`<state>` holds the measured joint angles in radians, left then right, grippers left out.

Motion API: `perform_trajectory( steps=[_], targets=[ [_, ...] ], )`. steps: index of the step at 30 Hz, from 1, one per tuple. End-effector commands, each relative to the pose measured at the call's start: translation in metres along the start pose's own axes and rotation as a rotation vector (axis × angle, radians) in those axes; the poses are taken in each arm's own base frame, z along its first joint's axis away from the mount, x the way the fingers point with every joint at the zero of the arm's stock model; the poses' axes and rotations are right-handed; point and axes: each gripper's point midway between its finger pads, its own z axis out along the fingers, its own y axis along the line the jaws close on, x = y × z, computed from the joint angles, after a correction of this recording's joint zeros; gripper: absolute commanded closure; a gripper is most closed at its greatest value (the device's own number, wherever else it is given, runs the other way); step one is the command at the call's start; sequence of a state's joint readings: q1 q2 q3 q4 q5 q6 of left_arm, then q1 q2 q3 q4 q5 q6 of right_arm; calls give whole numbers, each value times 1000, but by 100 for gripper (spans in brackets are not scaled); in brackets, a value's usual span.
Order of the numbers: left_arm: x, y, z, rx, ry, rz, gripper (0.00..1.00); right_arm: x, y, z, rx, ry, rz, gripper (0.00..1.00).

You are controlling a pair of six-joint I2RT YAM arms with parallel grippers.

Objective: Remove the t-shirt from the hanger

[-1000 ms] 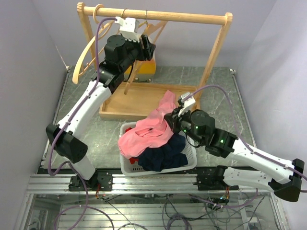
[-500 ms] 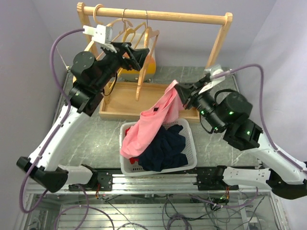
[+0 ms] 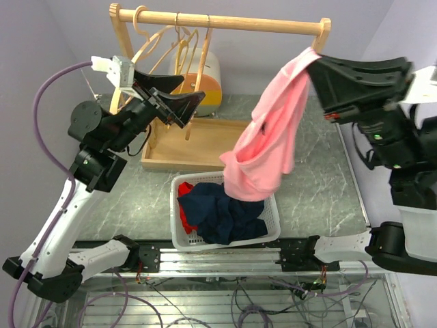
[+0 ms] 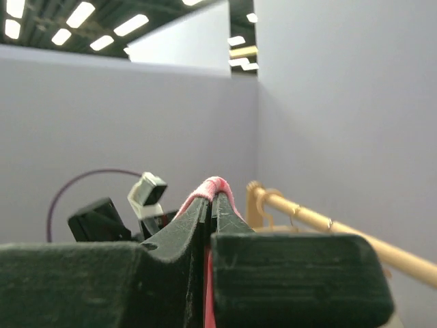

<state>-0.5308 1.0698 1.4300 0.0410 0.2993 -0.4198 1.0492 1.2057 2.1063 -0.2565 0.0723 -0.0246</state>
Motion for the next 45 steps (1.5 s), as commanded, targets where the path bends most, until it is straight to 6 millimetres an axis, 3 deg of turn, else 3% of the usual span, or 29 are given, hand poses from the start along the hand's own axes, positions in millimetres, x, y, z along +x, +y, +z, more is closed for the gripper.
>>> perform_trajectory(
  steps=[1,4,6,11,12,17,21,29,34,36,45],
  targets=[
    [-18,-17,-10,53,-51,14,1,-62,24,-10,-152,-182,-2,100],
    [-16,-15,-12,44,-42,14,1,-79,28,-16,-177,-227,14,100],
    [-14,-15,-13,47,-39,12,1,-73,26,-18,-166,-210,21,100],
    [-5,-16,-15,60,-24,1,2,-23,14,-24,-89,-113,22,100],
    [-3,-17,-16,65,-18,-2,2,-4,13,-23,-75,-76,18,100],
    [3,-19,-21,77,-14,-7,3,40,-1,-18,8,15,-17,100],
    [6,-20,-25,84,-16,-8,3,50,-5,-7,33,47,-52,100],
    [10,-16,-30,65,-17,-4,0,66,-4,-4,29,61,-52,100],
    [15,-12,-31,45,-11,-8,0,85,10,-13,-20,94,39,100],
    [18,-9,-33,27,-4,-4,0,101,19,-26,-55,114,103,100],
    [23,-6,-47,-4,24,15,0,236,30,-102,5,363,334,100]
  ],
)
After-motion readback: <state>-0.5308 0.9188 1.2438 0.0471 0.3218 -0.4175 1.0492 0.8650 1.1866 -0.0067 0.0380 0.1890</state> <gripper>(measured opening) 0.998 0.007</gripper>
